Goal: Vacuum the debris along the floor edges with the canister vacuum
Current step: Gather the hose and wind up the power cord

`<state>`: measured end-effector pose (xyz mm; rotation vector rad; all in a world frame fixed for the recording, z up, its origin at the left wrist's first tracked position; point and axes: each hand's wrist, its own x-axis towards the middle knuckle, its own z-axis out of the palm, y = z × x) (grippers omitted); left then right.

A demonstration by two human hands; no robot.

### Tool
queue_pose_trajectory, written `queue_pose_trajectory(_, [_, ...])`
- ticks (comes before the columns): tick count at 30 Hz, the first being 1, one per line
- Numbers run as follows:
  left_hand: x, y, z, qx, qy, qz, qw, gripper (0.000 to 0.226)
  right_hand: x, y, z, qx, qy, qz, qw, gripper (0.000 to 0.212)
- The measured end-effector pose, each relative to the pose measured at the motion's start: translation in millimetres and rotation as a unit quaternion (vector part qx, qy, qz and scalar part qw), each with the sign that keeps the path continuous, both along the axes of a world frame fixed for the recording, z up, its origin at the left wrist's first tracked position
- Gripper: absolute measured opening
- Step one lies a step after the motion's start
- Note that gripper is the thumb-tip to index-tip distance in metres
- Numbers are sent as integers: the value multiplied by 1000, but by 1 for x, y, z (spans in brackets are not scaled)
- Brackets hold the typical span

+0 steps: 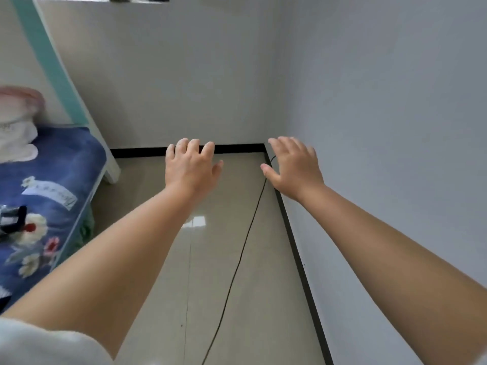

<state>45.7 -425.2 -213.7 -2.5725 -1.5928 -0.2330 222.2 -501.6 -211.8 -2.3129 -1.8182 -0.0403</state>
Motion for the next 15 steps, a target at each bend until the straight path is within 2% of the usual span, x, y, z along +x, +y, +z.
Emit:
queue_pose_trajectory(7, [55, 135, -5, -52, 83, -2, 995, 56, 61, 130, -6, -51, 35, -67, 996, 67])
queue_pose_trajectory(15, [149, 307, -21, -77, 107, -37, 991, 52, 135, 301, -39, -103, 32, -79, 991, 68])
